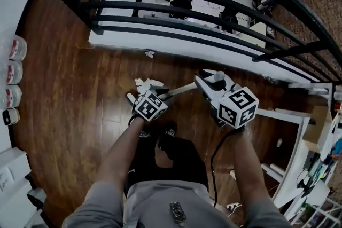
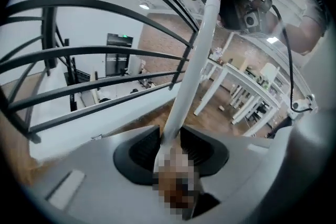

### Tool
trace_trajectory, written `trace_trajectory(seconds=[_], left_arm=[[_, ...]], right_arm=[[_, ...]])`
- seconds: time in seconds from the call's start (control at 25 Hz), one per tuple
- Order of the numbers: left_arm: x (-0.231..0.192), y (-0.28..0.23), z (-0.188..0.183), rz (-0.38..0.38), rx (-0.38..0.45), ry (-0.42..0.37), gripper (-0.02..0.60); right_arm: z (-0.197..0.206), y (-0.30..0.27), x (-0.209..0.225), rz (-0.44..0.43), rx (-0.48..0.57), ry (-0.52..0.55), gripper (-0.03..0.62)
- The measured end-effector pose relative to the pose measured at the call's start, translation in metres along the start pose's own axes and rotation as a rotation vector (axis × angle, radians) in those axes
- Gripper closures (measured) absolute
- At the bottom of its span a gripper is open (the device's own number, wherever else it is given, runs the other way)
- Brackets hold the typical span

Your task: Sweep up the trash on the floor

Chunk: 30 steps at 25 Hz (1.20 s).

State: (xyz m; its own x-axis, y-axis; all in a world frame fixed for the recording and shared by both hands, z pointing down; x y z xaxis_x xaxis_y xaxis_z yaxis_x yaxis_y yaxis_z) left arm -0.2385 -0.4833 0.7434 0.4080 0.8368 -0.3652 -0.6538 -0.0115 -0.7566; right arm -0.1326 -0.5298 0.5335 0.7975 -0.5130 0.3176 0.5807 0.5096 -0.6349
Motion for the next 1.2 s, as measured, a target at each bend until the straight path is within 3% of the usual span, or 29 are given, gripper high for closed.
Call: trace_trajectory(seconds=[0.28,0.52,0.64,0.96,1.2], left_arm=[[-0.041,-0.006,-0.015,-0.184,0.179,0.285,0.451],[-0.086,-0.021,-0.056,-0.331,0.274,0.386,0.451],[-0.104,-0.023,-0.074,-0.368,0.307,0.407,0.451],[-0.142,-0.021,-0.123,-0.421,0.366,0.373,0.451],[-0.152,-0.020,-0.147,-0.429,0.365,0.337,0.451]], right_arm=[[-0.048,-0.054,0.006,-0.152,-0.069,0.283,0.514],[-0.089,-0.083,0.054,-0.276,-0.063,0.382,0.514],[-0.108,-0.093,0.066,-0.300,-0.051,0.424,0.513],[-0.148,-0.093,0.086,-0.305,0.000,0.531,0.514],[-0.160,-0.084,0.095,-0.289,0.030,0.565,0.514]])
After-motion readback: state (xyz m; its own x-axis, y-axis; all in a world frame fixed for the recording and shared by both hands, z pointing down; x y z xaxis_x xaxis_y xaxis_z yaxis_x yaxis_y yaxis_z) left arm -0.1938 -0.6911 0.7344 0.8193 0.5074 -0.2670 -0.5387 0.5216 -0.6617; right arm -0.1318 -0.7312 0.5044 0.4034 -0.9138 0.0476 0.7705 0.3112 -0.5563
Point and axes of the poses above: the fingertips, and each gripper's own axes: y backward along the fingers, x to its right, z out of its underside, the point moved 4 cm from there along y, backward along the fingers, and after that the axes turned 7 degrees about -x, right-handed, at the moved point
